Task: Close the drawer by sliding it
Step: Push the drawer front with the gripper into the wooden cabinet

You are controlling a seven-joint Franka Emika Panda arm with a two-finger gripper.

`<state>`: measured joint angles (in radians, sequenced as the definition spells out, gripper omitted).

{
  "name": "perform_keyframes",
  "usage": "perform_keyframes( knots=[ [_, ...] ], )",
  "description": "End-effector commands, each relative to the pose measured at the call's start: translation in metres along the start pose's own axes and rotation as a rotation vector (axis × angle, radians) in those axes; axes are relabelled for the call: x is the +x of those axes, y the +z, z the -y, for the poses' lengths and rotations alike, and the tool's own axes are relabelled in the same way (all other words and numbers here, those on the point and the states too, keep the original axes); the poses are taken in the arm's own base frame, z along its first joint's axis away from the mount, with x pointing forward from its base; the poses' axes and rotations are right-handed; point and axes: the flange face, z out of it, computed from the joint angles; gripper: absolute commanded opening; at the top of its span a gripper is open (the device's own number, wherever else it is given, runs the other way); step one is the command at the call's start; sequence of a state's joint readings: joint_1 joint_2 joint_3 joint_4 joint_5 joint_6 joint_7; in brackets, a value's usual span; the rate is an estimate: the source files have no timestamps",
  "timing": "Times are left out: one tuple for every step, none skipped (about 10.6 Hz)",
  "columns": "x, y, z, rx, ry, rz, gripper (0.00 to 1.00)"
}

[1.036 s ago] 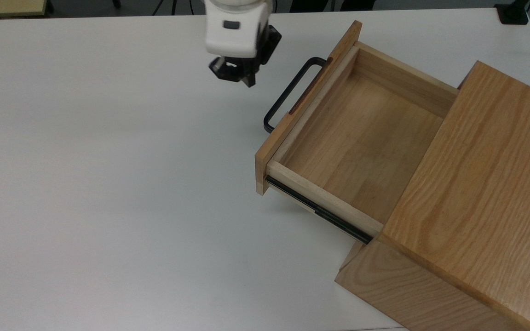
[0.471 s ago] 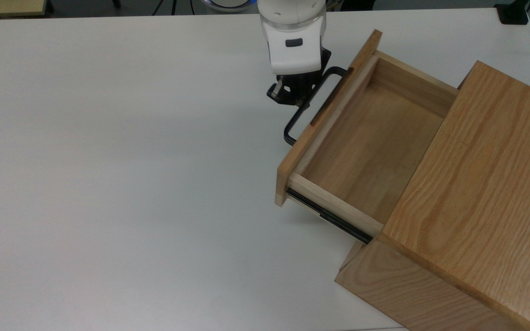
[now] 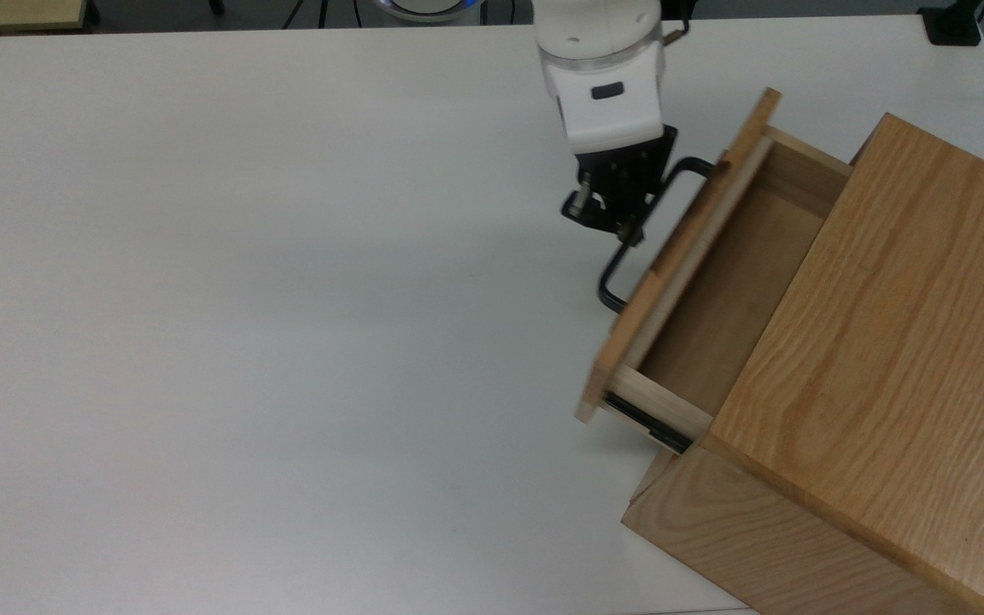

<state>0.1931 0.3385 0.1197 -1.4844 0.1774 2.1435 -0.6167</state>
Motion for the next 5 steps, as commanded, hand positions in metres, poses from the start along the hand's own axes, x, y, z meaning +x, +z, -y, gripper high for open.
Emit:
perform_keyframes(
  knots=[
    [0.027,0.008,0.018,-0.021,0.023,-0.145,0.0],
    [0.034,0.008,0.023,-0.034,0.04,-0.182,0.0],
    [0.038,0.008,0.025,-0.047,0.043,-0.21,0.0],
    [0.045,0.008,0.035,-0.049,0.031,-0.233,0.0],
    [0.049,0.015,0.036,-0.059,0.044,-0.264,0.0]
  ],
)
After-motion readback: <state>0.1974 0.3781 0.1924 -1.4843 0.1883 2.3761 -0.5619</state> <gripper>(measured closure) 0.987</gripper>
